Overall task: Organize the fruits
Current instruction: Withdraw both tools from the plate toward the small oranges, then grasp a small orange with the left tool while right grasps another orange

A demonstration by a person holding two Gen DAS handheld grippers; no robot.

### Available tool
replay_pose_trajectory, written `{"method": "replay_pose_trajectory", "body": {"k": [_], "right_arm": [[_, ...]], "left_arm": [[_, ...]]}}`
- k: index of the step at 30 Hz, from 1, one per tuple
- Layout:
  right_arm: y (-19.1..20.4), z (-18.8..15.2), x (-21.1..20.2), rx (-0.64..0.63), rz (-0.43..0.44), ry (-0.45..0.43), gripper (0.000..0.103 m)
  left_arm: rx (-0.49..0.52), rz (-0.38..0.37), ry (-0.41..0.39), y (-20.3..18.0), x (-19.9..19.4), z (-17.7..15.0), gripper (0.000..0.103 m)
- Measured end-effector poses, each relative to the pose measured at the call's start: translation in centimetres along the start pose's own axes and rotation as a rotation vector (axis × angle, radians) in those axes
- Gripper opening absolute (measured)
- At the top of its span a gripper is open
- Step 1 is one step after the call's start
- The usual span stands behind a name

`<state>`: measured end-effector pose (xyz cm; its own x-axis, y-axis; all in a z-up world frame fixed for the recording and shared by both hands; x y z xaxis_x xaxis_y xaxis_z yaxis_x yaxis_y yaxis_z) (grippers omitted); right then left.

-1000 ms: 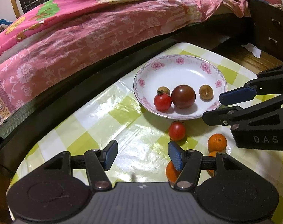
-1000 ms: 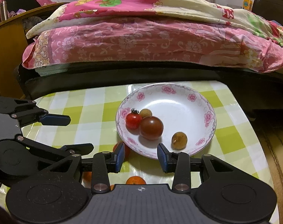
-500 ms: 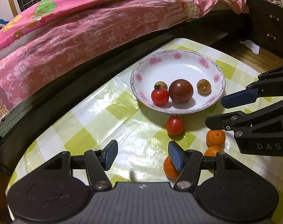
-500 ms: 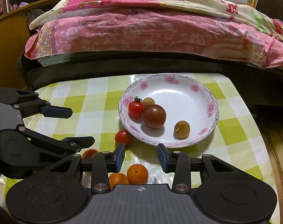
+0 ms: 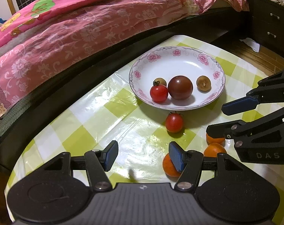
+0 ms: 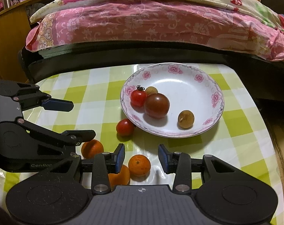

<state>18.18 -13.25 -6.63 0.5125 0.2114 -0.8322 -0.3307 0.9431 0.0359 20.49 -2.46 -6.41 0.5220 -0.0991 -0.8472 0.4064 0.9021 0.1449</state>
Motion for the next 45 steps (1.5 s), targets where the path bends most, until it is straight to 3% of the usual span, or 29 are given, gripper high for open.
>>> {"method": "replay_pose_trajectory", "body": {"k": [31,45], "right_arm": [[0.5,-0.3,1.5,-0.022,0.000,0.044,0.035],[-0.3,-0.4,1.1,-0.015,0.046,0.059,0.036]], "left_arm": [[-0.002,-0.001,0.008,0.1,0.1,-0.3,0.068],[0.007,-0.014,0.010,0.0,0.1,-0.5,0.068]]}}
Point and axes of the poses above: each gripper's, at about its wrist camera, not at the fingertips, and x roughly the way its jaws point, y to its left, z to its top, the point moved 7 cm from there along x, roughly the way its jaws point, and after that the axes turned 7 degrees about y, right-handed, at the moved point
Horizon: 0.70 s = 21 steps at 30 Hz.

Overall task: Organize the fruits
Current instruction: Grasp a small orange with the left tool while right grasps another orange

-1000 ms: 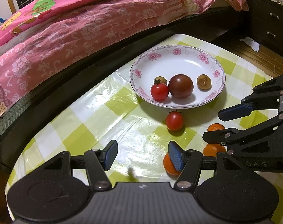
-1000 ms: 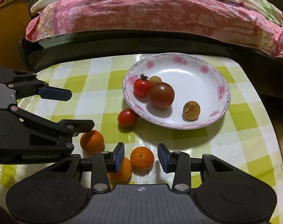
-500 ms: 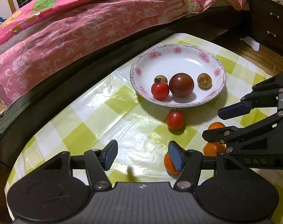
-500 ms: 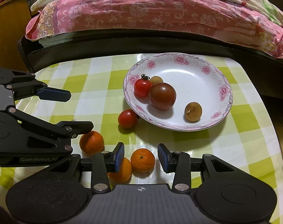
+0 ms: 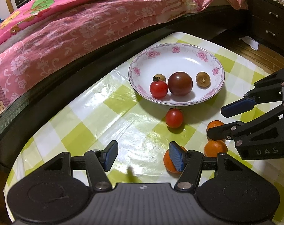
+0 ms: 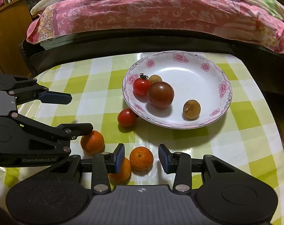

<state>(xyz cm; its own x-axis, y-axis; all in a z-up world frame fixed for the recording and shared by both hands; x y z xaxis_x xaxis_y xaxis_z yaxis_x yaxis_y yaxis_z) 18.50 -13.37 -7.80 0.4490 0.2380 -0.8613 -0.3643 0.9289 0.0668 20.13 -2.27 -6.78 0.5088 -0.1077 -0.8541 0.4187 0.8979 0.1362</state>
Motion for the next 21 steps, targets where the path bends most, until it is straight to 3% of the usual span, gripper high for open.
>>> {"method": "replay_pose_trajectory", "body": {"k": [2,21], "right_arm": [[0.0,-0.1,-0.1,-0.010,0.011,0.002,0.041],[0.7,-1.8,-1.1,-0.026,0.080,0.053,0.041]], "left_arm": [[0.004,-0.006,-0.002,-0.1,-0.1,-0.1,0.068],[0.070,-0.093,-0.023,-1.8,-0.8,-0.8,0.073]]}}
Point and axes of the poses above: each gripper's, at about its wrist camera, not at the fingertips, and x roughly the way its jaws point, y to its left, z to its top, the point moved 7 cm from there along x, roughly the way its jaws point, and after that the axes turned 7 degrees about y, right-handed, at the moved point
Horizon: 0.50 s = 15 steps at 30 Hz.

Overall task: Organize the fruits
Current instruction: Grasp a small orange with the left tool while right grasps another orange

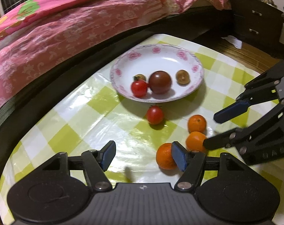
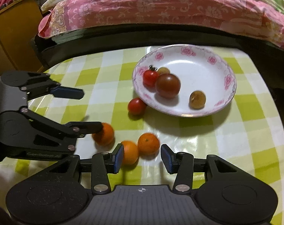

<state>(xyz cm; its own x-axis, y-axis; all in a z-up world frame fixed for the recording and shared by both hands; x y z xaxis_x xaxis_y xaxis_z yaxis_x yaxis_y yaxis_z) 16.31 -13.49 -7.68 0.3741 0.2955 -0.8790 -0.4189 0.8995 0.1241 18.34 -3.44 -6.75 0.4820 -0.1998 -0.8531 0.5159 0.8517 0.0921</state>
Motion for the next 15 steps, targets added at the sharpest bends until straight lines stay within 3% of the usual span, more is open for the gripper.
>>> {"method": "replay_pose_trajectory", "body": {"k": [4,8,15], "right_arm": [[0.8,-0.7,0.7,-0.027,0.010,0.029,0.041],[1.0,-0.6,1.1,-0.030,0.027,0.024,0.034],[1.1,-0.1,1.6,-0.039,0.030,0.010,0.030]], "left_arm": [[0.032,-0.002,-0.004,-0.7,0.1,0.0,0.073],[0.015,0.001,-0.006,-0.1,0.1,0.1,0.071],[-0.076,-0.092,0.023,1.6,0.5,-0.1,0.071]]}}
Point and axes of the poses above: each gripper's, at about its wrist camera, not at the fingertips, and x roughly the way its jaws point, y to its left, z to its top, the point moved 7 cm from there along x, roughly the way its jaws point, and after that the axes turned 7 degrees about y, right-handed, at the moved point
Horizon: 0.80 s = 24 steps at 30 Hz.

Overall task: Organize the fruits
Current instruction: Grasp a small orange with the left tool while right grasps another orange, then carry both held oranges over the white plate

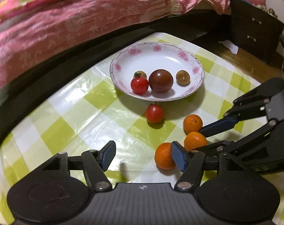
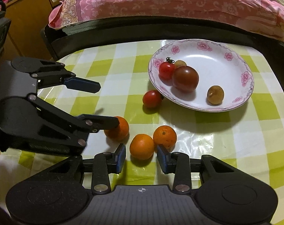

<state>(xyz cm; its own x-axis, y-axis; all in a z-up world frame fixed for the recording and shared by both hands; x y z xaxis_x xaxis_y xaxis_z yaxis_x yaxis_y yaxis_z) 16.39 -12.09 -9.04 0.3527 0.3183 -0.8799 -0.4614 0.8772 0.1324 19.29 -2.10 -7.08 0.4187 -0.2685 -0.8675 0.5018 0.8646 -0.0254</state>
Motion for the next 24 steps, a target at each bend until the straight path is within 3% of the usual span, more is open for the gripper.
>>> {"method": "replay_pose_trajectory", "body": {"k": [8,15,21,24], "right_arm": [[0.4,0.1,0.7,-0.048,-0.045,0.021,0.026],[-1.9,-0.6,-0.3,0.014,-0.082,0.039,0.025],[-3.0,-0.7,-0.9,0.032,-0.099,0.028,0.026],[-3.3,-0.7,-1.1,0.045,-0.105,0.025,0.026]], "left_arm": [[0.042,-0.030,0.008,-0.8,0.0,-0.2,0.071],[0.090,-0.055,0.023,-2.9,0.7,-0.5,0.071],[0.116,-0.076,0.032,-4.8,1.4,-0.8,0.051],[0.131,-0.048,0.053,-5.3,2.1,-1.1,0.043]]}}
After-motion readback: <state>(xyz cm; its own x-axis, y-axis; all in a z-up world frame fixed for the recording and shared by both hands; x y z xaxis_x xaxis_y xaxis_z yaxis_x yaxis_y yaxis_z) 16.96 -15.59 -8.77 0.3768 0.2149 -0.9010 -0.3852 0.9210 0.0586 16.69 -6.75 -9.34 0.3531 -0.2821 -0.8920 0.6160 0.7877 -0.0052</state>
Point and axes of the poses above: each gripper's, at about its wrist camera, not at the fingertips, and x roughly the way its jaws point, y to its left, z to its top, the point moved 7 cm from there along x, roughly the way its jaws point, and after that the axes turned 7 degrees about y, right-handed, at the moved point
